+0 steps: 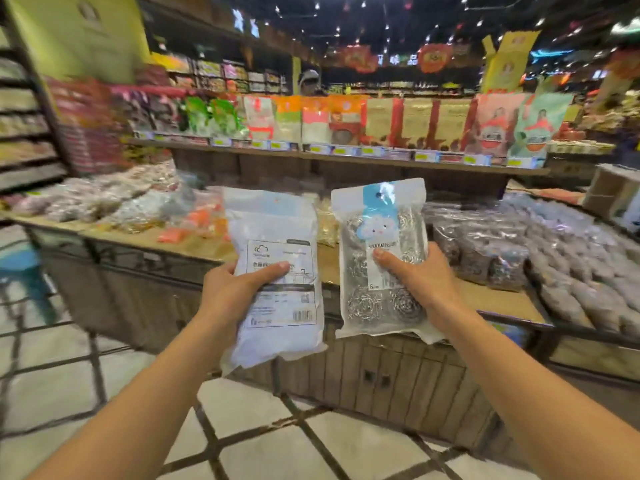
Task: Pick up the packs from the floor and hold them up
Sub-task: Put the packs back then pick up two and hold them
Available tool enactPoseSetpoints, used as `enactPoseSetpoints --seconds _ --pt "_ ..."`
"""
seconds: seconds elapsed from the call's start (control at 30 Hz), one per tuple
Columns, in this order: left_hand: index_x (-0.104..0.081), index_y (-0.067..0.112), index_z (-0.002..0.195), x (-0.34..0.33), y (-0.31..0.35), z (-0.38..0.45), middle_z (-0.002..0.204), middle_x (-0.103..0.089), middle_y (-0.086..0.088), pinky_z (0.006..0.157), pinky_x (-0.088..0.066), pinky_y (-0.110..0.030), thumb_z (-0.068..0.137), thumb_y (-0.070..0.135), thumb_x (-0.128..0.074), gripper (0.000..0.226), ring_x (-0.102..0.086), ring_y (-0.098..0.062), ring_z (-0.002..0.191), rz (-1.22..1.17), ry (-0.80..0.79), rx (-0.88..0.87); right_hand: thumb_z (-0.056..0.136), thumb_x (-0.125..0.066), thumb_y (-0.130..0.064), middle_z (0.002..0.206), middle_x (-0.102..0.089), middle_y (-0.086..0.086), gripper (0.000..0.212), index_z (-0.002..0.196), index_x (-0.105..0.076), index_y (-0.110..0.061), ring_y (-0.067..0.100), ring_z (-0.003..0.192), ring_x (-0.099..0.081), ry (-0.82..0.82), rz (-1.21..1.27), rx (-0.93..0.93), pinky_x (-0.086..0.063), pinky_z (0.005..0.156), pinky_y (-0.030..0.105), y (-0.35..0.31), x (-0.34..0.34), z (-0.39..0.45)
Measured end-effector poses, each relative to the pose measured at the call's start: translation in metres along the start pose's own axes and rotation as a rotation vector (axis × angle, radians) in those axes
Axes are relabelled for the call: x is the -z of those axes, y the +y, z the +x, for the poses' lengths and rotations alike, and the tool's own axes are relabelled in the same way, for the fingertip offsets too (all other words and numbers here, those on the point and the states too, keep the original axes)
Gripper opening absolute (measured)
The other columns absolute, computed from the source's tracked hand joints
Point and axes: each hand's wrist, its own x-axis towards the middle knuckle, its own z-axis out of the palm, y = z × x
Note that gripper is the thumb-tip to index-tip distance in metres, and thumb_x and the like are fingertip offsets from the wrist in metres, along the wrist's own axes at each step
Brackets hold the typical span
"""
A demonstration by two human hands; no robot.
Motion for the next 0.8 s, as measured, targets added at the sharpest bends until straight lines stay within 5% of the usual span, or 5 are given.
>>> enactPoseSetpoints --seconds 0.1,0.33,0.5,0.67,0.8 --pt "-0.078 0.008 0.1 0.071 0.001 0.023 0.087 -0.082 -0.007 0.053 -0.059 -0.026 0.072 0.019 -0.092 0.033 -0.079 -0.02 0.069 -0.002 0.119 0.003 0.064 -0.093 -0.059 0.114 -0.073 -0.008 0.081 0.129 -0.057 -0.026 0.015 0.1 -0.072 -0.106 0.06 -0.005 -0.058 0.087 0.039 -0.014 -0.084 0.012" --pt "-0.076 0.008 0.104 0.205 -0.001 0.074 0.082 -0.082 -0.004 0.049 -0.058 -0.023 0.075 0.017 -0.09 0.033 -0.078 -0.019 0.066 -0.07 0.373 0.012 0.077 -0.089 -0.044 0.101 -0.067 -0.016 0.056 0.12 -0.056 -0.03 0.002 0.089 -0.063 -0.374 0.132 0.029 -0.05 0.074 0.029 -0.048 -0.269 0.037" --pt "-0.075 0.007 0.099 0.283 0.005 0.124 0.071 -0.079 -0.001 0.046 -0.056 -0.022 0.077 0.015 -0.088 0.027 -0.076 -0.016 0.058 -0.1 0.528 0.013 0.068 -0.092 -0.053 0.113 -0.077 -0.006 0.072 0.13 -0.062 -0.029 0.016 0.098 -0.075 -0.521 0.168 0.032 -0.061 0.091 0.044 -0.063 -0.399 0.065" --pt "-0.076 0.005 0.098 0.354 0.025 0.184 0.078 -0.081 -0.008 0.048 -0.058 -0.024 0.077 0.013 -0.087 0.025 -0.077 -0.02 0.06 -0.088 0.658 0.029 0.079 -0.088 -0.042 0.103 -0.079 -0.013 0.037 0.109 -0.068 -0.041 0.011 0.096 -0.076 -0.697 0.174 0.052 -0.059 0.094 0.044 -0.089 -0.514 0.098" --pt "-0.074 0.008 0.099 0.406 0.04 0.227 0.082 -0.081 -0.011 0.05 -0.061 -0.028 0.078 0.012 -0.086 0.025 -0.078 -0.023 0.063 -0.108 0.73 0.029 0.081 -0.088 -0.038 0.101 -0.078 -0.015 0.035 0.109 -0.067 -0.041 0.007 0.094 -0.074 -0.794 0.206 0.075 -0.058 0.091 0.038 -0.111 -0.602 0.122"
